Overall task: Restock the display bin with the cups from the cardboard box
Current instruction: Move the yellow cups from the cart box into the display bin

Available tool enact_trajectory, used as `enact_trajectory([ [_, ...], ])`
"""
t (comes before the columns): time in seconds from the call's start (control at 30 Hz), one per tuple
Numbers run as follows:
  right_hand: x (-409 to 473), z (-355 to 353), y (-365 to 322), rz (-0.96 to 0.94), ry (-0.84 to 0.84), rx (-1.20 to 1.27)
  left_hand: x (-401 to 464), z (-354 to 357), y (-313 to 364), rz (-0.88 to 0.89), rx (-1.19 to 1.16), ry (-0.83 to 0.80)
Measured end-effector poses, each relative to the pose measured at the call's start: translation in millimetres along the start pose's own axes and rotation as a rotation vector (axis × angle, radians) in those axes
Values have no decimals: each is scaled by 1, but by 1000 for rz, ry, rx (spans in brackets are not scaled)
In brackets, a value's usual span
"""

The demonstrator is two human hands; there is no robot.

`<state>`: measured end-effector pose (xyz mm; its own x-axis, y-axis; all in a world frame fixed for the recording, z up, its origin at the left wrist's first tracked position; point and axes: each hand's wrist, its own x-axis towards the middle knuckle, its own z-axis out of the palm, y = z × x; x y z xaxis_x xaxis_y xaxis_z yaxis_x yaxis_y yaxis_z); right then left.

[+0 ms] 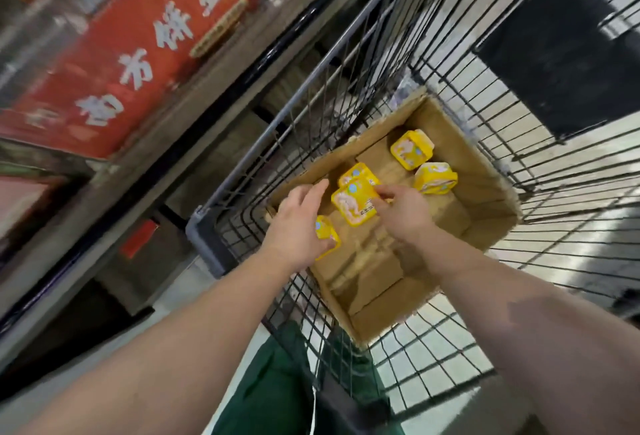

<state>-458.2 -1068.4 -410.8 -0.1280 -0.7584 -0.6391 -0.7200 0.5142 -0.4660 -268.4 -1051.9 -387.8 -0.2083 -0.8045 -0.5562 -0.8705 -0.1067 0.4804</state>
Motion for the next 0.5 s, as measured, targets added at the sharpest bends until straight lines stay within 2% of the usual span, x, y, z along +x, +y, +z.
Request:
enact_trajectory([
  [0.17, -11, -16, -26, -241, -157, -54, 1, -11, 7, 104, 88, -123],
  [0.27, -13, 0, -37, -318, -221, 46, -2, -13, -3, 75, 105, -144],
  [0.4, -5, 32, -23, -113, -131, 370, -11, -18, -24, -46, 63, -46],
  [0.5, -1, 56, -5, 26, -78, 181, -15, -23, -37, -138, 17, 35],
])
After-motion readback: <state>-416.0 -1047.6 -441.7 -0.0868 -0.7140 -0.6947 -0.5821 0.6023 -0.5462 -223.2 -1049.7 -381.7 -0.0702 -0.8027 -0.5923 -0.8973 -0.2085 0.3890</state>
